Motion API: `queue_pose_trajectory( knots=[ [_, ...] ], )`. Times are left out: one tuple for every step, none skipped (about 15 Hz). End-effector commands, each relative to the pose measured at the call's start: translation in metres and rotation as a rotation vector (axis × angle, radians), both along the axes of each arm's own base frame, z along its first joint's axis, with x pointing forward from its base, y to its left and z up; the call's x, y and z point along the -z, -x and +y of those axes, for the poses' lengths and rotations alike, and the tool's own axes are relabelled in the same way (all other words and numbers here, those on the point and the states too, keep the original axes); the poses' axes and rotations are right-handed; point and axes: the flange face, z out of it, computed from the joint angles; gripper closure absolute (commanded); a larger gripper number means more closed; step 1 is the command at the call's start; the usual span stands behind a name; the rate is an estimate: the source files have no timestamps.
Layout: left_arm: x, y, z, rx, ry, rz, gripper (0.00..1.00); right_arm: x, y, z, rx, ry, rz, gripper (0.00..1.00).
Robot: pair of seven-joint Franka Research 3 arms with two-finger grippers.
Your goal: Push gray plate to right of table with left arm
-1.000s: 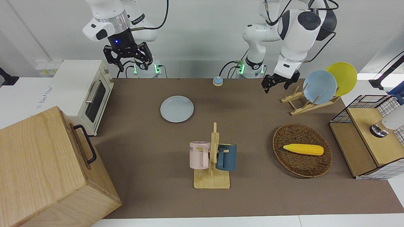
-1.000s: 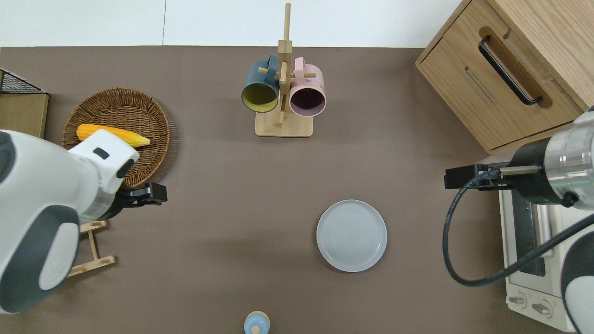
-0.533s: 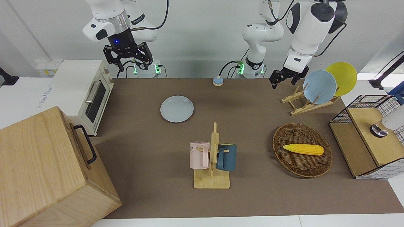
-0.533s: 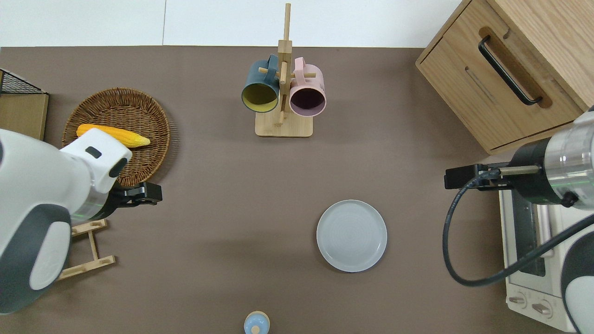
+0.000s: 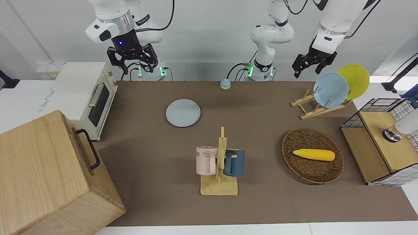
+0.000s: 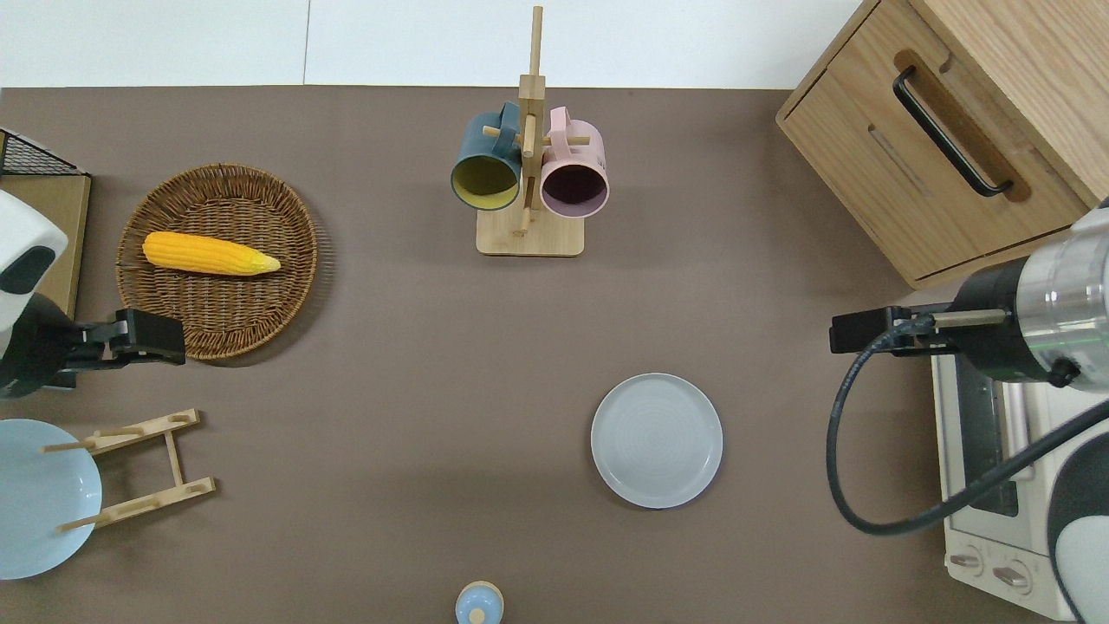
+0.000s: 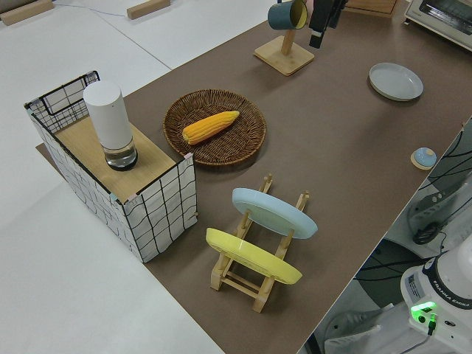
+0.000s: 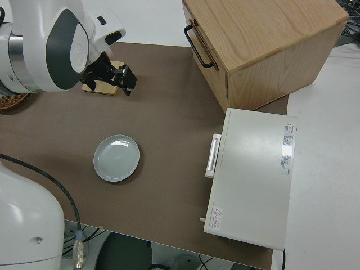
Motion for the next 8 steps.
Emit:
queue_pose_trajectory(
  knots=[
    [-0.0057, -0.0062, 0.0100, -0.009, 0.003, 0.015, 0.00, -0.0031, -0.0012, 0.0001, 0.002, -0.018, 0.000, 0.005],
    [-0.0057, -0.0062, 0.0092, -0.007, 0.003, 0.015, 0.00, -0.0031, -0.0012, 0.0001, 0.002, -0.018, 0.000, 0.005],
    [-0.0057, -0.0062, 0.0101, -0.009, 0.002, 0.015, 0.00, -0.0031, -0.0012, 0.0001, 0.002, -0.018, 0.000, 0.005],
    [-0.0065, -0.0058, 0.0105, -0.009, -0.001, 0.013, 0.00, -0.0031, -0.0012, 0.0001, 0.002, -0.018, 0.000, 0.005],
    [-0.0073, -0.0053, 0.0113, -0.010, -0.001, 0.011, 0.00, -0.0031, -0.0012, 0.0001, 0.002, -0.018, 0.000, 0.005],
    [-0.0083, -0.0050, 0.0107, -0.010, -0.003, 0.008, 0.00, -0.0031, -0.0012, 0.0001, 0.002, -0.018, 0.000, 0.005],
    [-0.0091, -0.0046, 0.0117, -0.012, -0.004, 0.006, 0.00, -0.0031, -0.0012, 0.0001, 0.002, -0.018, 0.000, 0.005],
    [-0.0092, -0.0047, 0.0115, -0.013, -0.002, 0.005, 0.00, -0.0031, -0.0012, 0.0001, 0.002, -0.018, 0.000, 0.005]
  ],
)
